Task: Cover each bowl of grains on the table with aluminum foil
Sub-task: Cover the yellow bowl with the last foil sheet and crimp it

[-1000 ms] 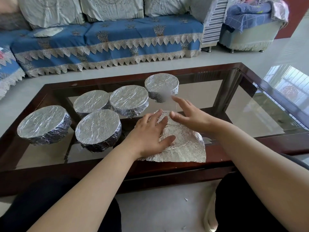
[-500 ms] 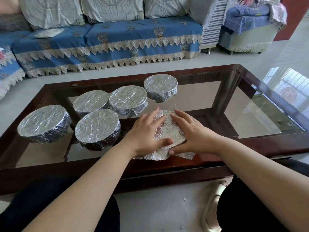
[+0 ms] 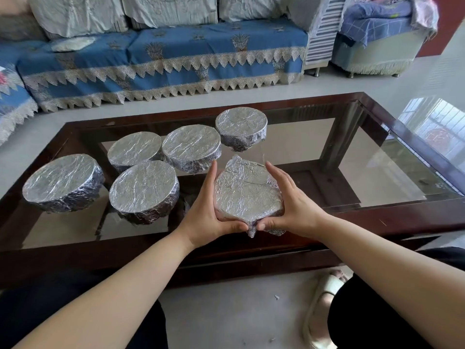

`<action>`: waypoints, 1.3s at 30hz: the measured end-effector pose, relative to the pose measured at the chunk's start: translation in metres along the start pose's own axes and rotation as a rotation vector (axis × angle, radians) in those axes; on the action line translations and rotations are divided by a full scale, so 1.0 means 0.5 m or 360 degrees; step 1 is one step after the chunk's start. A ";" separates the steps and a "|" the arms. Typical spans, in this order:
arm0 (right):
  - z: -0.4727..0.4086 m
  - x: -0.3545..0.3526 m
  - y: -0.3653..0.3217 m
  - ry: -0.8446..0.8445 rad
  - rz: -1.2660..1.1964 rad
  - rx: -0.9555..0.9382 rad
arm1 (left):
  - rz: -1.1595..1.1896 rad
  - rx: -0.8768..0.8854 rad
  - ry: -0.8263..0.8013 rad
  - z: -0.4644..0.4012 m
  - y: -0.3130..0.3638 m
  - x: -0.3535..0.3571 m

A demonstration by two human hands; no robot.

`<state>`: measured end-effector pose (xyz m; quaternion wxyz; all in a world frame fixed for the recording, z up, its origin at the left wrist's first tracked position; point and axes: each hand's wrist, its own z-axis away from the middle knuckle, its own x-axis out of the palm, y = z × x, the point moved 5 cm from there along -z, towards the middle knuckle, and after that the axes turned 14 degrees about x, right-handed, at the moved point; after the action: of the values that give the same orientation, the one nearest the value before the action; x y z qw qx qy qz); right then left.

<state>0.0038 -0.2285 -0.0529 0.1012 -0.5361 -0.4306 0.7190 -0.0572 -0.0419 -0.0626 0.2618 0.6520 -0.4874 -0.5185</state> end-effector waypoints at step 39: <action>-0.034 -0.047 0.008 0.0525 0.0088 0.0313 | -0.1455 -0.0008 -0.0871 -0.089 0.065 0.061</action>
<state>0.0289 -0.2366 -0.0407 0.2024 -0.6458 -0.3210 0.6625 -0.0281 -0.0895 -0.0337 -0.1260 0.6380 -0.2028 -0.7321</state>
